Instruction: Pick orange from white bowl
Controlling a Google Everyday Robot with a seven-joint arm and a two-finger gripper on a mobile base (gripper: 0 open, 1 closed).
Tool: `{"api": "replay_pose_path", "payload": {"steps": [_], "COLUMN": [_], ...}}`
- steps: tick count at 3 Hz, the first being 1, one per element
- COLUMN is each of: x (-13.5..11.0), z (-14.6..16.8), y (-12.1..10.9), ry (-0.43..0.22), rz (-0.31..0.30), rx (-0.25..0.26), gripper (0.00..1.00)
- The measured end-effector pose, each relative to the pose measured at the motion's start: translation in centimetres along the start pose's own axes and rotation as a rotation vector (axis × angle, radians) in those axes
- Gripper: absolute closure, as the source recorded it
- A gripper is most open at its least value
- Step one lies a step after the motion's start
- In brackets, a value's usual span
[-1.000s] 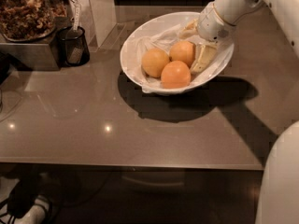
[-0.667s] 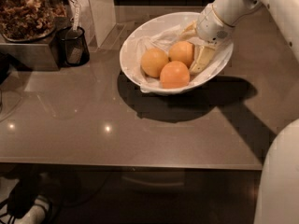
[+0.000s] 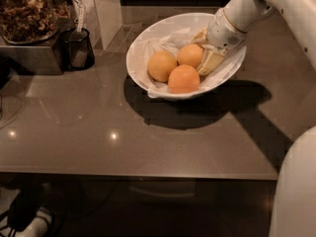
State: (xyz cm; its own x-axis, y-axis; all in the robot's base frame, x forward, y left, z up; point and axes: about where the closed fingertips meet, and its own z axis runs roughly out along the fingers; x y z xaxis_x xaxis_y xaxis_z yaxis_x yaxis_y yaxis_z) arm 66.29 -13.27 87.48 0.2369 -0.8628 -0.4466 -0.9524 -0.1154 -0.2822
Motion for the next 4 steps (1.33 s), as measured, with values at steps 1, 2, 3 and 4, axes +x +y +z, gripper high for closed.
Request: {"api": "replay_pose_path", "payload": {"steps": [1,2,3,4], "x": [0.0,0.0,-0.3,-1.1], "z": [-0.2,-1.4,-3.8,-7.0], "y": [0.1,0.2,0.0,-0.2], "ry": [-0.002,-0.022,-0.082,-0.155], "rz": [0.011,0.063,0.125,0.154], "rx": [-0.001,0.016,0.056,0.108], "gripper": [0.93,1.00,1.00,1.00]}}
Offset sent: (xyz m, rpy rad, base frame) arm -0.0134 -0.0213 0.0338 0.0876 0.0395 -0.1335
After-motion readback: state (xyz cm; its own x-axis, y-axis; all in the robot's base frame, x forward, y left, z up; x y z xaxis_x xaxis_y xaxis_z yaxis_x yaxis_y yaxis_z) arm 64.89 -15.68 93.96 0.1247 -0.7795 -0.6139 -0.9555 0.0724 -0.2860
